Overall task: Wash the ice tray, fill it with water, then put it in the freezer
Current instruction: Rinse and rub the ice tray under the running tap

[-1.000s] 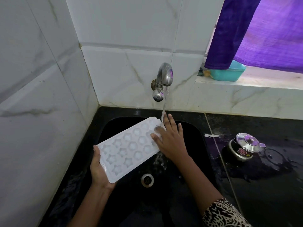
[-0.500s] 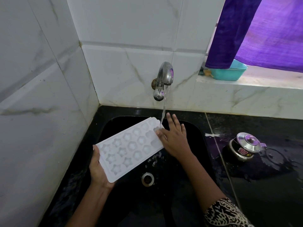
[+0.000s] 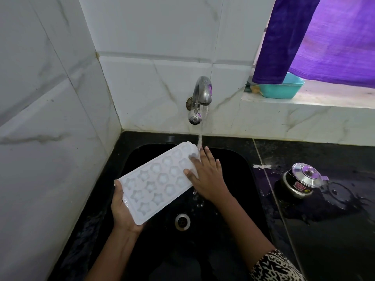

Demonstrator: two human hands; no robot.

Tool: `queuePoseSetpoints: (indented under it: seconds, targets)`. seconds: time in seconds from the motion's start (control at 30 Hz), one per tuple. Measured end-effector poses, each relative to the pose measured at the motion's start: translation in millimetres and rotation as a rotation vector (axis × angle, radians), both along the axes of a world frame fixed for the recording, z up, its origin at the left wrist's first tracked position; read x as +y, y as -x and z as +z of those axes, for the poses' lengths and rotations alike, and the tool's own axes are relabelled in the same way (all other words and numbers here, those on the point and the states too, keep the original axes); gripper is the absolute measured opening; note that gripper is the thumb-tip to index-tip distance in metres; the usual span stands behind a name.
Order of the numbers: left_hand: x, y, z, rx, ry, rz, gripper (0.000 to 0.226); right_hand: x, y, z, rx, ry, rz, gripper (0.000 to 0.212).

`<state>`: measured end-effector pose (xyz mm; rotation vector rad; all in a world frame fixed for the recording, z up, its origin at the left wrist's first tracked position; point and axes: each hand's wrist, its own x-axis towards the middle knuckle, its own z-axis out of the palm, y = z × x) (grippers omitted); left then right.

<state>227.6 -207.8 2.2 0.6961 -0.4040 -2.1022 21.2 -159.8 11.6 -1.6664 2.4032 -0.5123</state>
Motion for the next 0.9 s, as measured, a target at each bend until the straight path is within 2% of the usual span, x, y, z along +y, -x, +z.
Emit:
queuePoseSetpoints:
  seconds: [0.1,0.17,0.3,0.37,0.5,0.63,0.67,0.8,0.9]
  targets:
    - [-2.9,-4.4,3.3,-0.002,0.020,0.033,0.067,7.7,11.2,2.1,-0.134,0.110,-0.032,0.072]
    - [-3.0,-6.4,4.0,0.013,0.026,0.044,0.068,12.6,17.4,3.4,-0.136,0.200,-0.074,0.066]
    - [-3.4,-6.7,3.4,-0.008,0.032,0.087,0.067,18.3,17.7,3.0,-0.071,0.237,-0.099,0.045]
    - [-3.4,-6.8,4.0,-0.009,0.036,0.103,0.066,17.8,16.5,2.8,-0.055,0.218,-0.053,0.046]
    - [0.1,-1.7,7.9,-0.021,0.041,0.079,0.066,7.3,15.5,5.0,0.033,0.030,-0.035,0.042]
    - [-1.8,1.0,8.9,-0.025,0.044,0.092,0.066,1.4,3.9,6.9,0.074,0.043,0.010,0.080]
    - [-2.6,-0.3,9.4,-0.028,0.051,0.099,0.066,3.0,5.0,6.2,0.061,0.035,0.026,0.083]
    - [0.5,-1.5,6.9,-0.036,0.041,0.077,0.067,6.2,12.2,6.4,0.094,0.082,-0.053,0.073]
    - [1.5,0.6,5.3,-0.033,0.021,0.097,0.066,5.0,1.9,3.8,0.131,0.069,0.001,0.079]
